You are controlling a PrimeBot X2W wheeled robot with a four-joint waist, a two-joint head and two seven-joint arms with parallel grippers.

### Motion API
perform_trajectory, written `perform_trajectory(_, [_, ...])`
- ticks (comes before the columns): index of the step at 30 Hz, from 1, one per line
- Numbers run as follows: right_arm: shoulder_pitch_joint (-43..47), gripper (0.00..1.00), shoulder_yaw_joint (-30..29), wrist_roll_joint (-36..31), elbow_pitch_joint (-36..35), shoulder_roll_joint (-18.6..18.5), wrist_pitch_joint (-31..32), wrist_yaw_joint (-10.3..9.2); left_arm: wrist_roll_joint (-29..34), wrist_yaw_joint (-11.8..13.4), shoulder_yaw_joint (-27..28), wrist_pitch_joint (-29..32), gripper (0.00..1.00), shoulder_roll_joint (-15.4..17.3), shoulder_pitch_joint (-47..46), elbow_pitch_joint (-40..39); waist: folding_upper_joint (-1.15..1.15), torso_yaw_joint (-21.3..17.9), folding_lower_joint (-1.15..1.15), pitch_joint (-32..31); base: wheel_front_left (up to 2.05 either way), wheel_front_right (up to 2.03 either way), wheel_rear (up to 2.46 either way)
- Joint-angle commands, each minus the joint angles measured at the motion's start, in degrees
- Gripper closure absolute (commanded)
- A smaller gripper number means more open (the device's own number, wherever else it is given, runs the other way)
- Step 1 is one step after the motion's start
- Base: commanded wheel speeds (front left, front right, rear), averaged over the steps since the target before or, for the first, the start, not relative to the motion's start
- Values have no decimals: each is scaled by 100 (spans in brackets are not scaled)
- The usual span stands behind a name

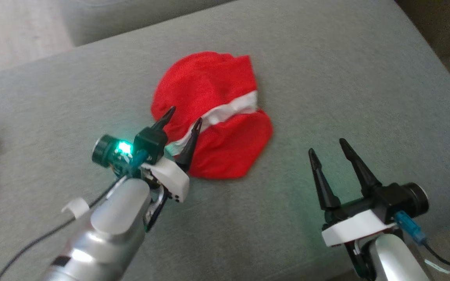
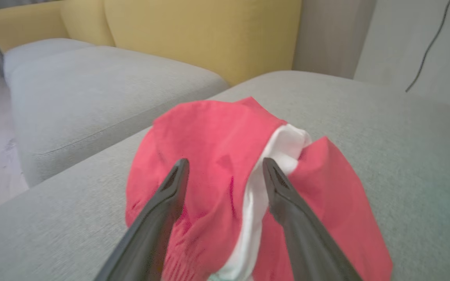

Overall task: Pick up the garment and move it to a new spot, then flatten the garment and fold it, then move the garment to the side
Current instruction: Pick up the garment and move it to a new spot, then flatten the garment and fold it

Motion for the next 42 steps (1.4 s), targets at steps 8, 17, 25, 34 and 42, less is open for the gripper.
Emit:
perform_trajectory(8, [264, 0, -328, -57, -128, 20, -21, 37, -120, 710, 1025, -303, 0, -183, 802, -1010, 0, 1310, -1, -755, 0, 0, 0])
perform_trajectory(17, [582, 0, -706, -57, -160, 20, -21, 37, 452, 1008, 2399, -306, 0, -267, 2564, -2814, 0, 1986, -1, -1177, 0, 0, 0])
perform_trajectory(25, [999, 0, -904, 126, -217, 20, -21, 37, 987, 715, 3192, -307, 0, -541, 3941, -3871, 0, 2277, -1, -1456, 0, 0, 0])
perform_trajectory(34, [1123, 0, -798, 231, -301, 20, -21, 37, 1595, 640, 3380, -307, 0, -662, 4488, -4069, 0, 2370, -1, -1487, 0, 0, 0])
perform_trajectory(42, [1132, 0, -707, 253, -274, 20, -21, 37, 1969, 526, 3329, -307, 0, -677, 4552, -4047, 0, 2322, -1, -1503, 0, 0, 0])
